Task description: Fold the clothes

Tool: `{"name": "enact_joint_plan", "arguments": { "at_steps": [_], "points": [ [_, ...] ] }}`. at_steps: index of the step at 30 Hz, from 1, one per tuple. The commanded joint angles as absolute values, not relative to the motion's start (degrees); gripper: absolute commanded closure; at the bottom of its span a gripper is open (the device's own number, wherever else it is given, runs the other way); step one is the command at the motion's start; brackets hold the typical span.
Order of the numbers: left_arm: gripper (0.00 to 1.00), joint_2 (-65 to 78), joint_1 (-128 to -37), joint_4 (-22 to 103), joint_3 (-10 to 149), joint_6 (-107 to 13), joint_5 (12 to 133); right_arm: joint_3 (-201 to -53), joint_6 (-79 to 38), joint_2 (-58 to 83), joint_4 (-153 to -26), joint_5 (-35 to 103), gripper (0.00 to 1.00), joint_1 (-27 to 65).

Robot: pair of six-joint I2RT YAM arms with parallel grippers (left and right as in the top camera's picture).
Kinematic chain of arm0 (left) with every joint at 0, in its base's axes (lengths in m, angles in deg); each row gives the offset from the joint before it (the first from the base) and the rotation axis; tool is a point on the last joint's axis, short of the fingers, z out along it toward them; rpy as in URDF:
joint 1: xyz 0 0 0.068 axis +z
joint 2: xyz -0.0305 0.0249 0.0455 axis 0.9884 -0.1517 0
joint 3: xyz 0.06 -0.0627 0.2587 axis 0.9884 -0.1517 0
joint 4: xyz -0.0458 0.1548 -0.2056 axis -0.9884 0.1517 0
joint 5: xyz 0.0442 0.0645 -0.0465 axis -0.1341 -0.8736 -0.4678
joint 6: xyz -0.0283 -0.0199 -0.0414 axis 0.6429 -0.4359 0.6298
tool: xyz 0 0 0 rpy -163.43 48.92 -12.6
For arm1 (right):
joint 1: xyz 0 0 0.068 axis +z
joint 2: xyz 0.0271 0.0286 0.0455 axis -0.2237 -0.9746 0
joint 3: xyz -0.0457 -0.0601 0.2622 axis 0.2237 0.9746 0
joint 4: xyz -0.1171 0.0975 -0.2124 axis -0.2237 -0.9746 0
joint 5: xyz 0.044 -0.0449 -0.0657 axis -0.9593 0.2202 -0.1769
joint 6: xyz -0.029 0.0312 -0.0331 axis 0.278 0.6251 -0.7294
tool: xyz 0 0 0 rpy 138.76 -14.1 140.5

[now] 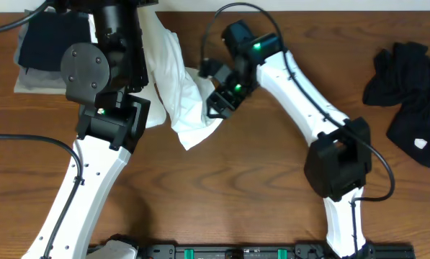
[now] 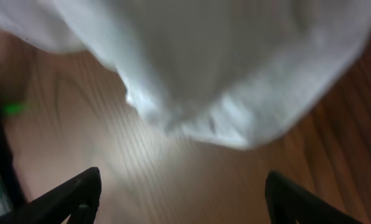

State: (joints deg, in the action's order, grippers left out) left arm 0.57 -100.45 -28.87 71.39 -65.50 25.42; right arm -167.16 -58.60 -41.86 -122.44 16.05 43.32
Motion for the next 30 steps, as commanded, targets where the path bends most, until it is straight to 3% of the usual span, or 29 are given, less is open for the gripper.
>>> {"name": "enact_joint_plan", "arguments": {
  "at_steps": [1,5,8,10,12,20,30],
  "points": [
    [0.94,2.12,-100.21,-29.40,72.33,-65.74,24.30,-165.04,-54.80,-41.29,-117.65,14.06,0.19,45.68],
    [0.94,2.14,-100.21,-27.21,72.33,-65.76,23.19,-163.18,-48.72,-41.29,-108.29,14.06,0.30,47.91],
    [0.94,2.14,-100.21,-25.90,72.33,-65.81,20.81,-162.18,-45.33,-41.29,-102.65,14.35,0.56,49.18],
    [0.94,2.29,-100.19,-25.48,72.33,-66.03,19.98,-162.05,-43.96,-41.29,-101.80,16.33,0.82,49.44],
    [0.94,2.45,-100.21,-25.40,72.33,-67.51,18.58,-162.05,-43.89,-41.25,-102.72,18.61,0.99,49.22],
    [0.94,3.67,-100.19,-18.77,72.33,-70.03,13.07,-162.37,-43.15,-38.25,-109.21,20.07,0.99,41.38],
    [0.94,3.78,-100.21,-13.53,72.33,-74.92,2.58,-162.44,-43.17,-23.39,-111.81,20.05,0.99,25.79]
  ]
}}
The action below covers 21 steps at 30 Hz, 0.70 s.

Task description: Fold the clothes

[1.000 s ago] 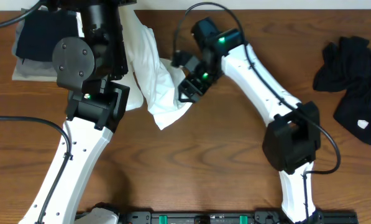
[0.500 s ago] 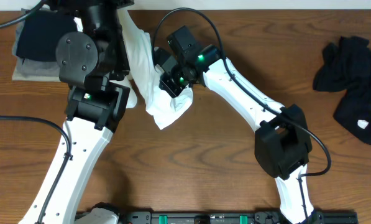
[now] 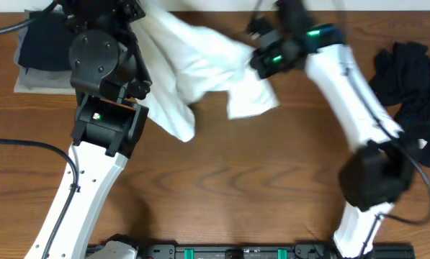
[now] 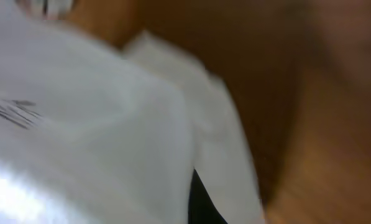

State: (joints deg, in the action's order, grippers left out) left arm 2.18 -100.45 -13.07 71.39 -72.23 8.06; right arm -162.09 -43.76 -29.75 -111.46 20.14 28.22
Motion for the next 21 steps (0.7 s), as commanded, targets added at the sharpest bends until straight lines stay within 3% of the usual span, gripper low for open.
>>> {"name": "enact_joint_plan", "arguments": {
  "at_steps": [1,12,21],
  "points": [
    [0.94,4.00,-100.21,-13.48,72.33,-74.90,1.90,-162.44,-43.17,-21.97,-112.25,19.88,0.99,24.79],
    [0.94,12.06,-100.36,-3.43,72.33,-75.42,1.24,-162.44,-43.17,-5.69,-126.76,20.20,0.99,18.67],
    [0.94,15.34,-102.11,10.27,72.33,-74.79,1.24,-162.44,-43.15,-3.87,-131.24,20.99,0.99,18.67]
  ]
}}
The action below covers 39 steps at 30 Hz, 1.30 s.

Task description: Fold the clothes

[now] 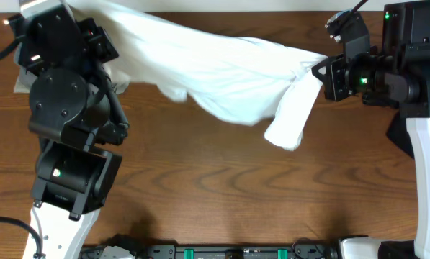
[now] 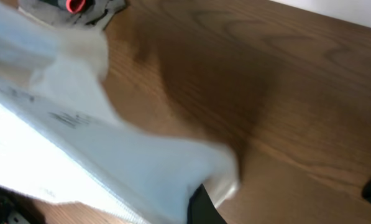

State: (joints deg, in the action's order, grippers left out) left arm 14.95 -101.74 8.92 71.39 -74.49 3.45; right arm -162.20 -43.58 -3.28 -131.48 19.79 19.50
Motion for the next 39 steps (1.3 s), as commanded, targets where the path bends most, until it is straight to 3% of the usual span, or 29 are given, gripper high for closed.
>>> {"name": "enact_joint_plan", "arguments": {
  "at_steps": [1,12,23,24,31,39],
  "points": [
    [0.94,15.17,-102.24,11.17,72.29,-74.75,1.24,-162.42,-43.15,-4.53,-130.85,21.01,0.99,18.67],
    [0.94,9.70,-102.24,21.97,72.20,-68.54,1.27,-162.42,-45.95,-24.05,-120.80,22.59,0.99,18.19],
    [0.94,1.64,-102.24,28.63,71.67,-65.72,1.44,-162.42,-47.96,-44.68,-101.56,22.72,0.96,18.08],
    [0.94,1.00,-102.24,28.63,71.67,-65.72,1.44,-162.42,-47.30,-44.92,-100.75,22.74,0.94,18.08],
    [0.94,-0.55,-102.24,29.20,71.67,-65.72,1.44,-164.60,-46.12,-41.14,-106.35,24.40,0.42,18.03],
    [0.94,-0.55,-102.24,29.62,71.65,-65.09,1.46,-164.82,-43.93,-35.37,-120.42,23.39,0.46,20.94]
  ]
}}
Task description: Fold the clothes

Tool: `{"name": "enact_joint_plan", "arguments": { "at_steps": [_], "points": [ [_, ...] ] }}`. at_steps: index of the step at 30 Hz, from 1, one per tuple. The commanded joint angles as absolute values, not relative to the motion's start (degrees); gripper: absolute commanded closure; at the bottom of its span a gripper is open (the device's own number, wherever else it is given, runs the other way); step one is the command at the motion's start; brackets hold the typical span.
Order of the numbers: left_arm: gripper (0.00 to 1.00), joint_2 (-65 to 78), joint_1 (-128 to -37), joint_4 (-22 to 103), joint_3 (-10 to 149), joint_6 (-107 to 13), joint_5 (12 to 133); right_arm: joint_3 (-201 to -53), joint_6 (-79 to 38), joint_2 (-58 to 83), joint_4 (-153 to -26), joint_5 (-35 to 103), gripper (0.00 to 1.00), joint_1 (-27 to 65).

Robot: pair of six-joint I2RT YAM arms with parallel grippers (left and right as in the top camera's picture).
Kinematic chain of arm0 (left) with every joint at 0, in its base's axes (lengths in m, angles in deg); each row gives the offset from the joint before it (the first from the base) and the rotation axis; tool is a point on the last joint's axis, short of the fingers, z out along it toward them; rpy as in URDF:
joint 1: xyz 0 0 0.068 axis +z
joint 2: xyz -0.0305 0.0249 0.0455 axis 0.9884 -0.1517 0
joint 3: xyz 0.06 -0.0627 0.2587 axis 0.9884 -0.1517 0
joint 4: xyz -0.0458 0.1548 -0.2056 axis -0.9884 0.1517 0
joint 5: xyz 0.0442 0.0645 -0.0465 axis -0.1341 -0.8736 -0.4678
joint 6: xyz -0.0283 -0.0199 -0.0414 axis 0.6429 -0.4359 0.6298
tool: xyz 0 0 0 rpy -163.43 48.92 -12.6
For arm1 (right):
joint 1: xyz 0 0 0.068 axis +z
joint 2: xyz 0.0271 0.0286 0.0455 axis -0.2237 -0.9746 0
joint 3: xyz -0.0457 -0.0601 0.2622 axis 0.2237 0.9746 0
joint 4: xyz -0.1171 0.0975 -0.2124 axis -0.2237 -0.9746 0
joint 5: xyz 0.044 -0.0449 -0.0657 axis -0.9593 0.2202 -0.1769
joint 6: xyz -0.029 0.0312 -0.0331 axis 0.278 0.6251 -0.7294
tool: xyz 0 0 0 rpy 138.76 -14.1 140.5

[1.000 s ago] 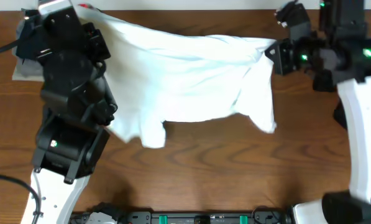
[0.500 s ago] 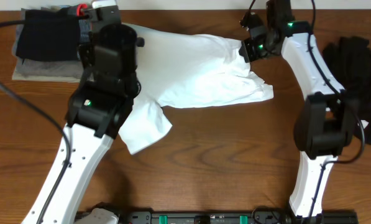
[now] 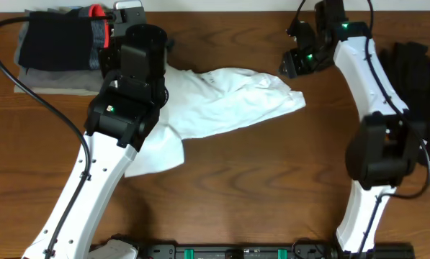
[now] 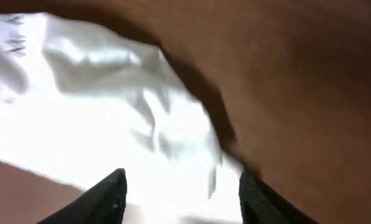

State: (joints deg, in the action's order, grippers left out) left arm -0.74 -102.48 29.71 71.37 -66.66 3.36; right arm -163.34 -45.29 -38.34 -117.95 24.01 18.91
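A white garment lies spread and wrinkled on the wooden table, running from lower left to upper right. My right gripper hangs open just above the cloth's right end. In the right wrist view its dark fingers stand wide apart over the white garment, holding nothing, with the right gripper clear of the cloth. My left arm lies over the garment's left part. The left gripper is hidden under the arm's wrist.
A folded stack with a navy garment on top sits at the back left, a red item beside it. A heap of dark clothes lies at the right edge, behind my right arm.
The white garment was stretched in the air between both grippers; now it lies on the table. My right gripper has let go and stands open over the cloth's right end.
At first the garment hung bunched at my left arm, with the right gripper open beside it. Then the right gripper was shut on it, further right. Then both arms held it stretched wide above the table. Now it lies spread on the wood.
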Motion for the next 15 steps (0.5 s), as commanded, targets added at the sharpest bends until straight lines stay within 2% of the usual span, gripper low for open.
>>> {"name": "enact_joint_plan", "arguments": {
  "at_steps": [1,5,7,10,15],
  "points": [
    [0.94,-0.55,-102.24,29.62,71.65,-64.61,1.46,-164.69,-43.43,-35.43,-122.09,23.55,0.48,21.68],
    [0.94,-0.55,-102.24,29.62,71.65,-64.41,1.48,-161.87,-38.23,-35.61,-125.21,25.67,0.55,24.83],
    [0.94,-0.55,-102.24,29.62,71.65,-64.41,1.48,-159.64,-34.12,-35.61,-124.38,27.13,0.56,26.25],
    [0.94,-0.55,-102.24,29.62,71.65,-64.41,1.48,-155.47,-23.94,-35.61,-121.41,33.16,0.62,27.69],
    [0.94,-0.55,-102.24,29.62,71.65,-64.41,1.48,-147.77,-14.73,-35.61,-112.25,36.53,0.62,27.87]
  ]
}}
